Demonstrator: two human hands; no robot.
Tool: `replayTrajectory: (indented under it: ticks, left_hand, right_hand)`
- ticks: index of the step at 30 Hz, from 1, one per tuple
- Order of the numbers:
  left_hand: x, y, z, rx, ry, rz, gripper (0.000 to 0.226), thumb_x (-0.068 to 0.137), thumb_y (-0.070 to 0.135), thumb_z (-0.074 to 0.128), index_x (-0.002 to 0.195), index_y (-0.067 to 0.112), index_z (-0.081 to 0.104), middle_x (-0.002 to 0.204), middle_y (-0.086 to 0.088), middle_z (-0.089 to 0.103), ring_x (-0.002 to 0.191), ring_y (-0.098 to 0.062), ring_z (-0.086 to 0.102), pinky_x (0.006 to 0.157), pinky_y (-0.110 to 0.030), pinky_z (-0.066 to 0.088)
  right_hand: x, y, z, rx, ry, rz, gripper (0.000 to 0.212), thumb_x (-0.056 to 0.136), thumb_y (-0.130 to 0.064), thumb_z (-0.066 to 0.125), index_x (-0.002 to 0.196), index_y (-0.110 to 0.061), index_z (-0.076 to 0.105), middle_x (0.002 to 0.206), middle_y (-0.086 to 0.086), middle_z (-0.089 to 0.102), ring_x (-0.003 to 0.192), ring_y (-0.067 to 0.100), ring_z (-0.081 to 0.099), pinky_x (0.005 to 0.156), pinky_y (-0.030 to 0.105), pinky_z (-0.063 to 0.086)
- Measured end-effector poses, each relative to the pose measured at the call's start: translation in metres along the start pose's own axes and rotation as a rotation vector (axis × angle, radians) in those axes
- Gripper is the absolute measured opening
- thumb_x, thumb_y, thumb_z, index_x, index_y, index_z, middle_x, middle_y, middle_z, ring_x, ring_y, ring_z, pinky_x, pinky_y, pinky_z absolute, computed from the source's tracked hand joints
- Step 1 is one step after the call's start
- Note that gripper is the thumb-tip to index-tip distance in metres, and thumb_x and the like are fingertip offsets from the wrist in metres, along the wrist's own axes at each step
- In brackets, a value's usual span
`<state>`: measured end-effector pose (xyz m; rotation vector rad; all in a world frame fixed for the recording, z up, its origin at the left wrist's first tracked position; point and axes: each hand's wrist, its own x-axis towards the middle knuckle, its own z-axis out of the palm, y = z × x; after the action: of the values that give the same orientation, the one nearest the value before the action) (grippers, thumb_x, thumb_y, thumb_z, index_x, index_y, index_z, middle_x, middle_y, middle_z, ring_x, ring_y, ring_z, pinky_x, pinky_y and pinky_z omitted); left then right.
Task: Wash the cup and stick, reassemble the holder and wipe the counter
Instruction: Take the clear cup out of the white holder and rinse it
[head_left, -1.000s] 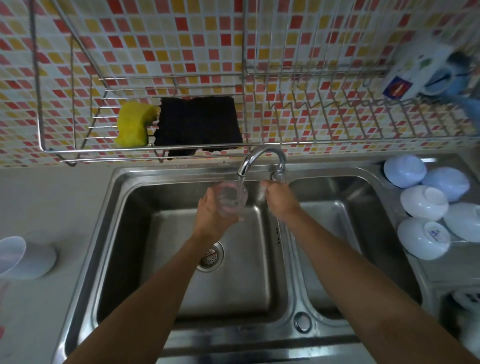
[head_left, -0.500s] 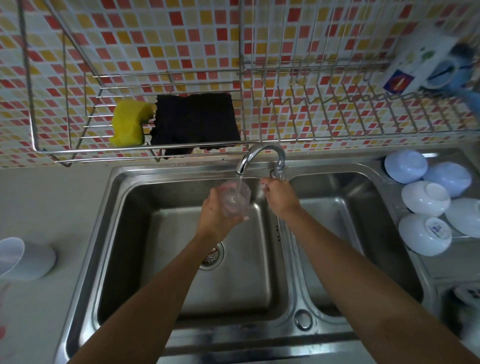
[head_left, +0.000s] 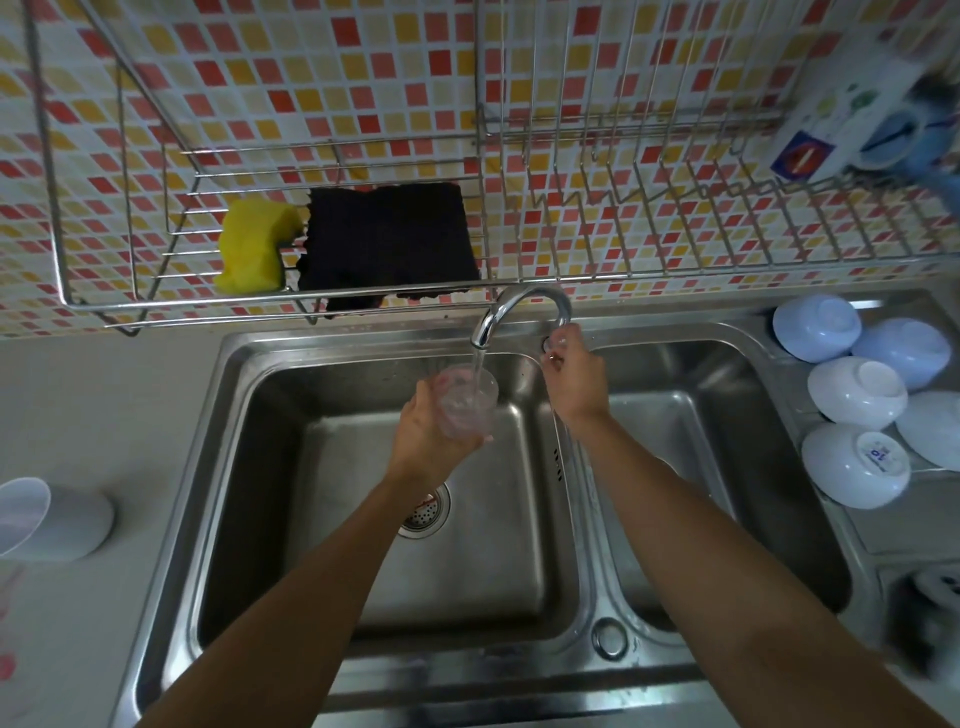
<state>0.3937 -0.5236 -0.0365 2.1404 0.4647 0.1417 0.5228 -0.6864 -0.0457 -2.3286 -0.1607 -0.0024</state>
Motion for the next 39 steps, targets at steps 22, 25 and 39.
replayTrajectory:
  ticks: [22, 25, 39]
  left_hand:
    - [0.002, 0.001, 0.001, 0.015, -0.035, 0.044, 0.075, 0.058, 0.030, 0.088, 0.122, 0.025, 0.047, 0.121, 0.015, 0.059, 0.105, -0.013, 0.063, 0.084, -0.039, 0.057]
    - [0.001, -0.003, -0.001, 0.029, -0.043, 0.006, 0.079, 0.054, 0.042, 0.085, 0.121, 0.031, 0.046, 0.120, 0.013, 0.059, 0.102, -0.015, 0.064, 0.078, -0.040, 0.059]
    - [-0.012, -0.005, -0.009, 0.129, -0.060, 0.064, 0.076, 0.060, 0.037, 0.087, 0.121, 0.033, 0.041, 0.118, 0.005, 0.059, 0.107, -0.017, 0.056, 0.083, -0.033, 0.054]
  right_hand:
    - [0.001, 0.008, -0.007, 0.156, 0.028, 0.091, 0.018, 0.095, -0.002, 0.046, 0.108, -0.011, 0.053, 0.094, 0.008, 0.069, 0.087, 0.026, 0.065, 0.074, 0.027, 0.046]
    - [0.001, 0.008, -0.007, 0.156, 0.031, 0.092, 0.018, 0.095, -0.002, 0.045, 0.108, -0.010, 0.053, 0.094, 0.008, 0.069, 0.087, 0.026, 0.065, 0.076, 0.029, 0.048]
    - [-0.022, 0.008, -0.008, 0.007, 0.058, 0.059, 0.031, 0.100, -0.018, 0.046, 0.129, -0.011, 0.054, 0.106, 0.015, 0.069, 0.093, 0.033, 0.066, 0.077, 0.031, 0.050]
